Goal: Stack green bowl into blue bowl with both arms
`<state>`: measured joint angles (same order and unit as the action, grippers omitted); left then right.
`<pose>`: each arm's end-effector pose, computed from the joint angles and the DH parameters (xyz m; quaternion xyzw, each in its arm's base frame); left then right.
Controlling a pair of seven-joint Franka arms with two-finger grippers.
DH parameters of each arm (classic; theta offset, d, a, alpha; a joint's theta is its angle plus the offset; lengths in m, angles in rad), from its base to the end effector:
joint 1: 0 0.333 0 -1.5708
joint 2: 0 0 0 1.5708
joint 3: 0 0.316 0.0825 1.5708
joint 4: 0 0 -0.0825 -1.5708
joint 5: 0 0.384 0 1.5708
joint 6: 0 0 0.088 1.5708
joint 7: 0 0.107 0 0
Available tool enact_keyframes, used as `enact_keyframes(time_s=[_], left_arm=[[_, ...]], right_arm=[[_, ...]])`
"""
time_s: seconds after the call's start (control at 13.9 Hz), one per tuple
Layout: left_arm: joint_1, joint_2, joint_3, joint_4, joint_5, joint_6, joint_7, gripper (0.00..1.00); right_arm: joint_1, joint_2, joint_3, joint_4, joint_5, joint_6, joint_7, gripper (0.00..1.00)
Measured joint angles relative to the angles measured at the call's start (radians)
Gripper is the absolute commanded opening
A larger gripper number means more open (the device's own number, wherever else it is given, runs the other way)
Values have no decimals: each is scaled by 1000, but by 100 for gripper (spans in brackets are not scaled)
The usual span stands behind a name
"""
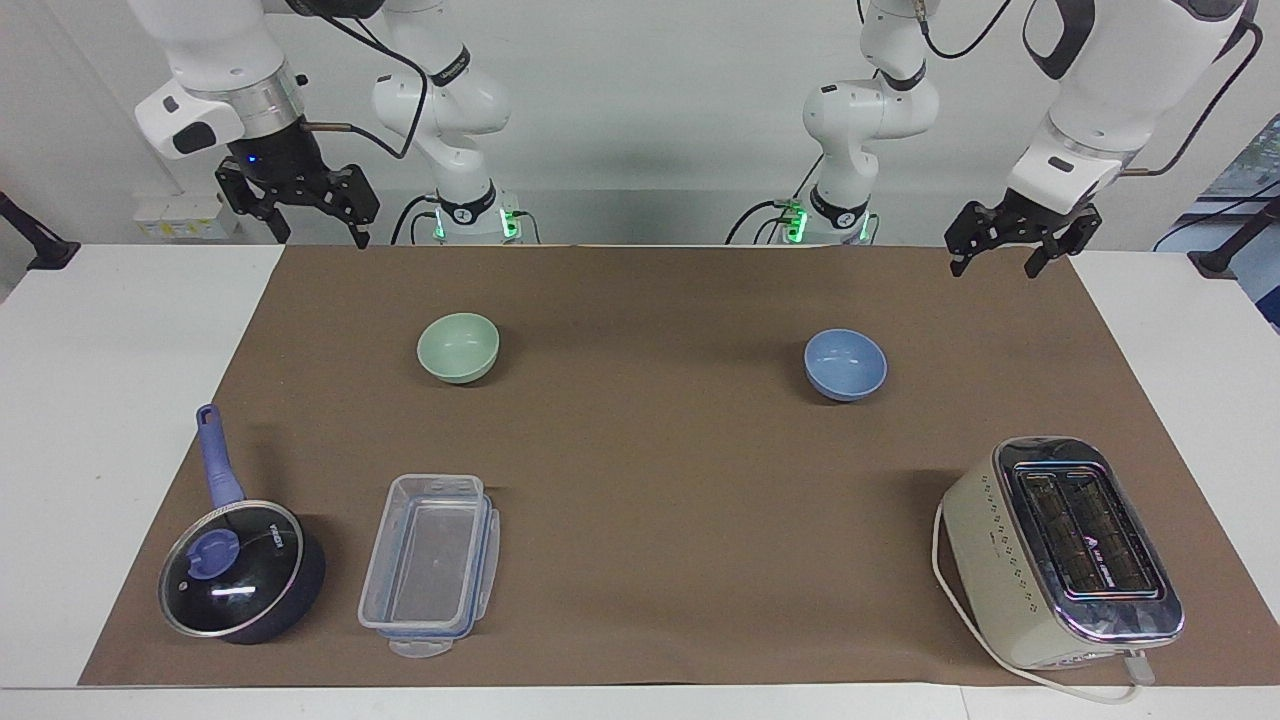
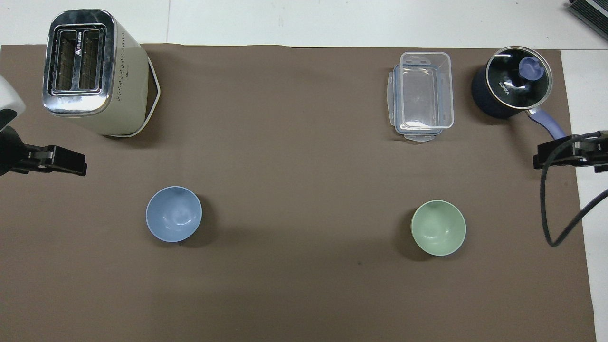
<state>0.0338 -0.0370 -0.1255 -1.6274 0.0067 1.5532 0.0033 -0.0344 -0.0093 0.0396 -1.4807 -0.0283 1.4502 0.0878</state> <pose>0.5380 -0.0500 0.6164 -0.9987 0.0474 0.0185 0.0065 0.5392 -0.0004 0.6612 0.9989 -0.0428 -0.0099 0.0147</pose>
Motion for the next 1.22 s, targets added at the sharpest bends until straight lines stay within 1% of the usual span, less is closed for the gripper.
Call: enact_keyframes(time_s=[1.22], left_arm=[[-1,4,-12,-3,-9,0,-3,100]], right_arm=[[0,0,0,0,0,0,0,100]])
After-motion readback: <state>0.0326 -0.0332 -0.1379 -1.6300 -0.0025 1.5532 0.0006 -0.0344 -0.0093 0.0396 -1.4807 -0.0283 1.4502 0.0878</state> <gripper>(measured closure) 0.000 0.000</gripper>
